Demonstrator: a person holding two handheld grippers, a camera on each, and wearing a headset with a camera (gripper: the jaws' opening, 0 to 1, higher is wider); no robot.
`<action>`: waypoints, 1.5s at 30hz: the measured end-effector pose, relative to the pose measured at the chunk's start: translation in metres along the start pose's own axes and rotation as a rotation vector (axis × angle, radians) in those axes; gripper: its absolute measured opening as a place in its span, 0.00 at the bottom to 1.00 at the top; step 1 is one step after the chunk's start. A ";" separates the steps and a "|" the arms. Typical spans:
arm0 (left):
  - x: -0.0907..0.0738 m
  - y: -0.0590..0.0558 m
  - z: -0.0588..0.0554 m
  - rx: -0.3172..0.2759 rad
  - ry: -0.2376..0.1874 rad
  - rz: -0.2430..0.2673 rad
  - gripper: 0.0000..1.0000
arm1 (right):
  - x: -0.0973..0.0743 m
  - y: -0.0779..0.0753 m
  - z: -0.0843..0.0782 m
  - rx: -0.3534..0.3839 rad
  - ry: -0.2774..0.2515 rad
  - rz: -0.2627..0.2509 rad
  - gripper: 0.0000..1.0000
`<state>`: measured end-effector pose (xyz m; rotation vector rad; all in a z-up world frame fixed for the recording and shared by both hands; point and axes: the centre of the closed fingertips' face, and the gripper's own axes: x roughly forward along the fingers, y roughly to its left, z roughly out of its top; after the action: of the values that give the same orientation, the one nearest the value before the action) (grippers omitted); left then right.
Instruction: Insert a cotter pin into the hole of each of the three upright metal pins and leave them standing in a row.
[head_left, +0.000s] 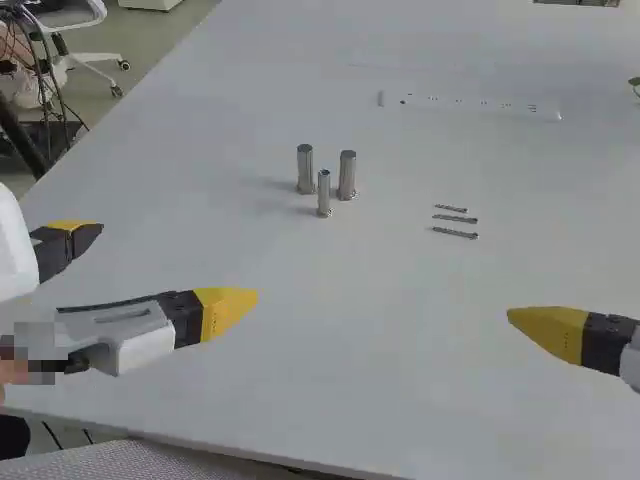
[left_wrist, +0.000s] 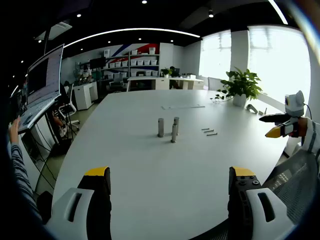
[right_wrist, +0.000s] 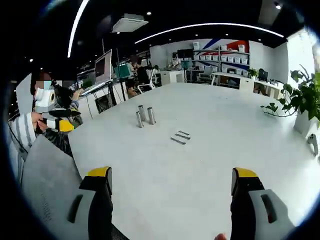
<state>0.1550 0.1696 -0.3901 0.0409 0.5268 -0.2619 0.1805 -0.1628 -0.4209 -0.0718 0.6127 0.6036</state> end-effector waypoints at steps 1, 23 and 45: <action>0.002 -0.001 0.001 0.001 0.002 0.000 0.96 | -0.001 -0.002 0.000 0.004 0.002 -0.001 0.96; 0.011 -0.020 0.020 -0.063 -0.040 -0.051 0.95 | 0.007 -0.006 0.004 -0.007 0.004 0.030 0.96; 0.024 -0.023 0.026 -0.058 -0.032 -0.067 0.98 | 0.001 -0.016 0.005 -0.007 0.007 -0.006 0.96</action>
<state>0.1821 0.1388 -0.3787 -0.0373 0.5038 -0.3119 0.1929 -0.1743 -0.4193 -0.0822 0.6171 0.5995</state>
